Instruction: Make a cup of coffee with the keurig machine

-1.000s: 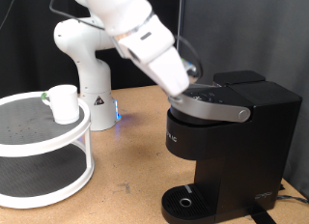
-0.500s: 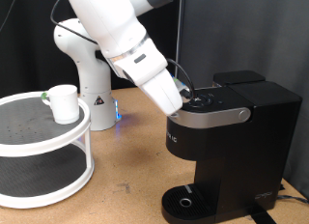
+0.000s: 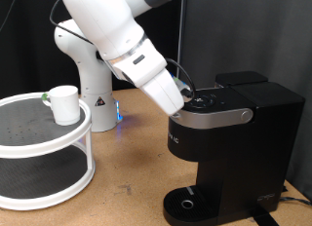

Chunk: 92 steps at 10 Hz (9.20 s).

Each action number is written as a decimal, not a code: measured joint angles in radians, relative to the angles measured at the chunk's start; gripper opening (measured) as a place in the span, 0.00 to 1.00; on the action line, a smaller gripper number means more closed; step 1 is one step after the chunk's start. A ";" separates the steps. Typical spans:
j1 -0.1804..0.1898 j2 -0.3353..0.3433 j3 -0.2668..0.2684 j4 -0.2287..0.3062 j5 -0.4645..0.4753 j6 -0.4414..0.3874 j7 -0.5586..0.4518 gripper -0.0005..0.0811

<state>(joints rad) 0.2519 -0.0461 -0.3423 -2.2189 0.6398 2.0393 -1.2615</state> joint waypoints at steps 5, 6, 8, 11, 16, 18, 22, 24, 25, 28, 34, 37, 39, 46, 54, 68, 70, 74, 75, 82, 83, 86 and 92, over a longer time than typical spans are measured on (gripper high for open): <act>-0.005 -0.021 -0.026 0.001 0.035 -0.062 -0.022 0.01; -0.007 -0.030 -0.030 0.001 0.056 -0.064 -0.025 0.01; -0.008 -0.052 -0.041 0.011 0.146 -0.064 -0.042 0.01; -0.008 -0.064 -0.052 0.037 0.184 -0.103 -0.042 0.01; -0.030 -0.140 -0.073 -0.068 0.197 -0.090 -0.039 0.01; -0.053 -0.215 -0.076 -0.150 0.223 -0.005 -0.026 0.01; -0.075 -0.294 -0.073 -0.229 0.221 0.053 0.012 0.01; -0.091 -0.305 -0.070 -0.235 0.204 0.061 0.126 0.01; -0.107 -0.320 -0.070 -0.242 0.174 0.051 0.175 0.01; -0.158 -0.372 -0.093 -0.244 0.075 -0.075 0.206 0.01; -0.179 -0.400 -0.131 -0.255 0.004 -0.173 0.151 0.01; -0.227 -0.433 -0.185 -0.259 -0.131 -0.356 0.103 0.01; -0.257 -0.462 -0.221 -0.261 -0.188 -0.429 0.055 0.01; -0.337 -0.544 -0.302 -0.296 -0.261 -0.482 -0.037 0.01; -0.416 -0.597 -0.417 -0.295 -0.278 -0.504 -0.145 0.01; -0.508 -0.603 -0.563 -0.572 -0.302 -0.133 -0.315 0.23; -0.511 -0.603 -0.575 -0.571 -0.305 -0.143 -0.314 0.63; -0.515 -0.593 -0.564 -0.570 -0.319 -0.141 -0.260 0.97; -0.515 -0.578 -0.545 -0.573 -0.324 -0.119 -0.221 0.99; -0.504 -0.530 -0.507 -0.592 -0.320 -0.053 -0.183 0.99; -0.504 -0.530 -0.507 -0.593 -0.320 -0.053 -0.185 0.96; -0.503 -0.529 -0.500 -0.594 -0.320 -0.042 -0.185 0.58; -0.497 -0.527 -0.496 -0.586 -0.320 -0.045 -0.184 0.09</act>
<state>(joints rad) -0.2452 -0.5730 -0.8385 -2.8053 0.3194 1.9945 -1.4451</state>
